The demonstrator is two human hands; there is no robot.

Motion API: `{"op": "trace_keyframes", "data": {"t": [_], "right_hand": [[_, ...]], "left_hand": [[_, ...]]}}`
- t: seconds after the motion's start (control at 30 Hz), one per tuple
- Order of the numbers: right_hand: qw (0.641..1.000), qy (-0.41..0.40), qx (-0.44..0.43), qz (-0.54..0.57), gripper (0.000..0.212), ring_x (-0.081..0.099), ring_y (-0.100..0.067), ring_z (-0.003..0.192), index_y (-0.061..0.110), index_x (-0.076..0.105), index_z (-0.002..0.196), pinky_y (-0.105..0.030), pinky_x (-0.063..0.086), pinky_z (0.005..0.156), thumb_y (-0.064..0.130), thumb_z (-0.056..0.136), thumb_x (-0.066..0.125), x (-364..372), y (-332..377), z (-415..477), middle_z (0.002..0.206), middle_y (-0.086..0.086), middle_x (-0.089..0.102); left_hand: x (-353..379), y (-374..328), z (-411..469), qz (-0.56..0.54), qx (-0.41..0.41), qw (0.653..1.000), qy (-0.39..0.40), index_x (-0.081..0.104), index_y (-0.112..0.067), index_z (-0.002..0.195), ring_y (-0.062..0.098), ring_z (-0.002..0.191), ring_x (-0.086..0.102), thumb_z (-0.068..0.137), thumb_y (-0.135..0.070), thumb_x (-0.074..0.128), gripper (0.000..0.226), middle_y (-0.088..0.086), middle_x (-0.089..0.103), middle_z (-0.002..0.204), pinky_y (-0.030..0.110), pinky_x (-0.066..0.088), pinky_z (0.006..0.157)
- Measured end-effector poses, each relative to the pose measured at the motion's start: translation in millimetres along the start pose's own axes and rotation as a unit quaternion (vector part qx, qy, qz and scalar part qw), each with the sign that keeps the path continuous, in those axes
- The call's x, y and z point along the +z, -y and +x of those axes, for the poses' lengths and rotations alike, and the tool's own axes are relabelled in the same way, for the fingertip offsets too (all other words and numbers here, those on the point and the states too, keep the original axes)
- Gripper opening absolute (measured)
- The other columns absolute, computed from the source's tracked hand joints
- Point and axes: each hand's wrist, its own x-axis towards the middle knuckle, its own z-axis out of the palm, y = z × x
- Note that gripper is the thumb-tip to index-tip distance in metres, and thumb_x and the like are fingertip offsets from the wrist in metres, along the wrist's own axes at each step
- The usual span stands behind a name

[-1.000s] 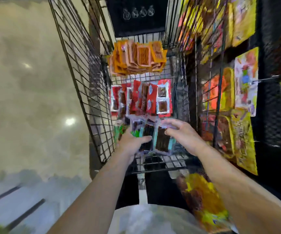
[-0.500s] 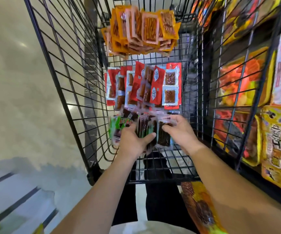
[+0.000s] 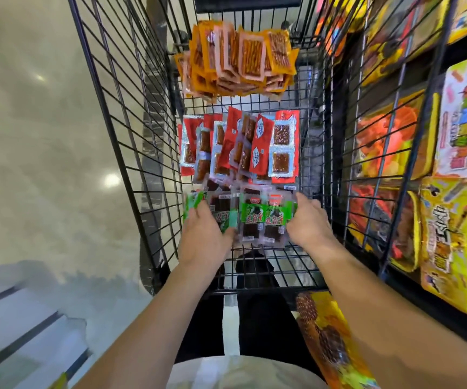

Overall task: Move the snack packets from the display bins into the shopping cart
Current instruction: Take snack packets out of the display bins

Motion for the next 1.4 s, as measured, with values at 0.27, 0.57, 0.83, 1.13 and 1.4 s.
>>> {"op": "trace_keyframes", "data": {"t": [0.27, 0.57, 0.83, 1.13, 1.4], "right_hand": [[0.984, -0.045, -0.064, -0.160, 0.050, 0.042, -0.033, 0.129, 0.011, 0.041, 0.150, -0.044, 0.039, 0.105, 0.032, 0.104, 0.049, -32.1, -1.6, -84.0, 0.145, -0.012, 0.046], [0.946, -0.196, -0.092, -0.239, 0.055, 0.048, -0.033, 0.130, 0.015, 0.046, 0.146, -0.043, 0.041, 0.106, 0.043, 0.098, 0.055, -31.8, 9.7, -240.8, 0.149, -0.009, 0.048], [0.940, -0.275, -0.043, -0.197, 0.055, 0.065, -0.038, 0.108, 0.010, 0.067, 0.124, -0.047, 0.055, 0.089, 0.040, 0.081, 0.081, -10.9, 21.5, -364.3, 0.127, -0.015, 0.067], [0.922, -0.369, 0.050, -0.109, 0.058, 0.057, -0.036, 0.127, 0.010, 0.059, 0.140, -0.048, 0.045, 0.107, 0.041, 0.091, 0.067, 7.5, -23.6, -460.3, 0.145, -0.015, 0.056], [0.866, -0.467, 0.179, 0.019, 0.056, 0.069, -0.041, 0.098, 0.003, 0.073, 0.117, -0.050, 0.058, 0.083, 0.027, 0.070, 0.092, 46.7, -131.6, -549.6, 0.117, -0.018, 0.071]], "left_hand": [[-49.7, 1.4, -66.3, 0.210, 0.132, 0.968, -0.031, 0.051, -0.017, 0.138, 0.027, 0.128, 0.056, 0.105, -0.044, 0.052, 0.043, 0.006, 0.058, 0.137, 0.044, 0.050, 0.106], [-123.4, 29.8, -163.0, 0.268, 0.270, 0.917, -0.116, 0.055, -0.021, 0.138, 0.025, 0.133, 0.052, 0.103, -0.047, 0.054, 0.043, 0.001, 0.058, 0.141, 0.045, 0.042, 0.112], [-190.6, 74.1, -221.1, 0.314, 0.359, 0.861, -0.177, 0.040, -0.026, 0.158, 0.021, 0.150, 0.037, 0.105, -0.050, 0.047, 0.059, -0.007, 0.042, 0.163, 0.043, 0.031, 0.124], [-197.4, 34.5, -279.2, 0.351, 0.485, 0.770, -0.221, 0.049, -0.025, 0.154, 0.025, 0.150, 0.042, 0.101, -0.058, 0.053, 0.063, -0.002, 0.049, 0.160, 0.048, 0.031, 0.126], [-126.1, -20.7, -383.0, 0.353, 0.632, 0.661, -0.197, 0.067, -0.010, 0.136, 0.036, 0.134, 0.059, 0.090, -0.041, 0.078, 0.057, 0.010, 0.065, 0.144, 0.054, 0.045, 0.113]]}}
